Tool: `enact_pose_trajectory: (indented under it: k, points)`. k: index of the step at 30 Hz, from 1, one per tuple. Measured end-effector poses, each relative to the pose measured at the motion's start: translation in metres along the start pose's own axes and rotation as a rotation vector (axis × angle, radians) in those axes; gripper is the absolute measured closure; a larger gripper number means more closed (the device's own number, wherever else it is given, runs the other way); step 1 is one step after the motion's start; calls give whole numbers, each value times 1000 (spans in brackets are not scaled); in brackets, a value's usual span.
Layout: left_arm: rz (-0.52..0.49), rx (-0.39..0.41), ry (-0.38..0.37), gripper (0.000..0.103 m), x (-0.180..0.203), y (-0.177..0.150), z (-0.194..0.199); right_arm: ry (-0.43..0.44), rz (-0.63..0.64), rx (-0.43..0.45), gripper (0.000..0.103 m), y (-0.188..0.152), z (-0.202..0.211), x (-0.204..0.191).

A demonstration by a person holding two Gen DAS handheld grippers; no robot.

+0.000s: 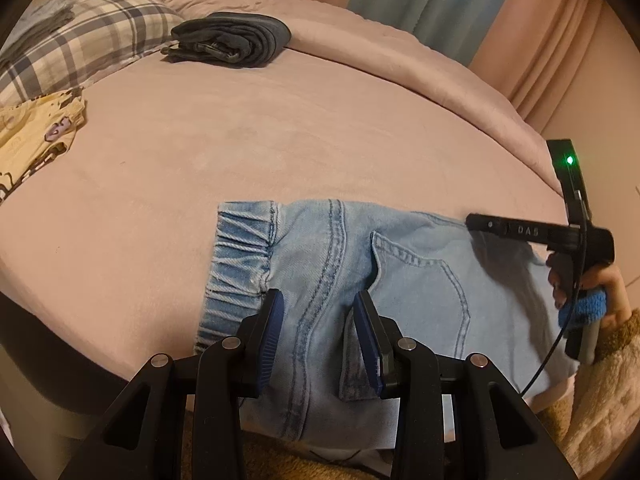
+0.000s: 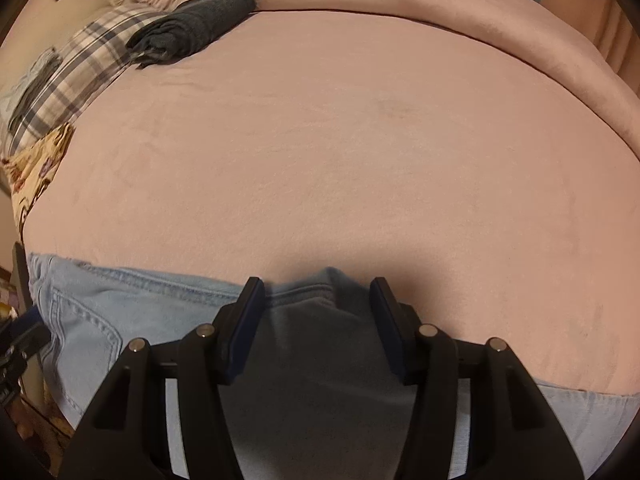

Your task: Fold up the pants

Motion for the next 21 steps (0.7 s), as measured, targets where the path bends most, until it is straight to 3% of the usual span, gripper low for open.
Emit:
enact_pose_trajectory:
  k: [5,7,8,10,11,17,21]
  points:
    - [25,0,-8,65,-4,-1,0,67,35,-25,46,-7,4,-3]
    - [44,0,-12,65,-7,-2,0,63,86,-17,52,-12,7,-8]
    - [51,-1,-7,65,-8,-2,0,72,88,-13,64,-14,7,-9]
    - [51,-3,0,65,-8,-4,1,78,75,-2,76,-15,10,-10]
    - [44,-4,8,65,-8,-5,2,65,76,11,90,-16,14,-9]
    - [24,-26,41,65,-7,-14,7,25,15,127,94,-7,42,-11]
    - [11,-27,49,65,-6,-18,7,-55,55,118,94,-9,26,-19]
Point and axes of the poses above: each gripper's, at about its wrist camera, not at the fingertips, and z roughly against the way its jaws point, x to its right, y to its top, the point moved 2 cm from there along -z, roughly the way its jaws point, and after that the axes turned 10 degrees about x, right-handed, at the moved point
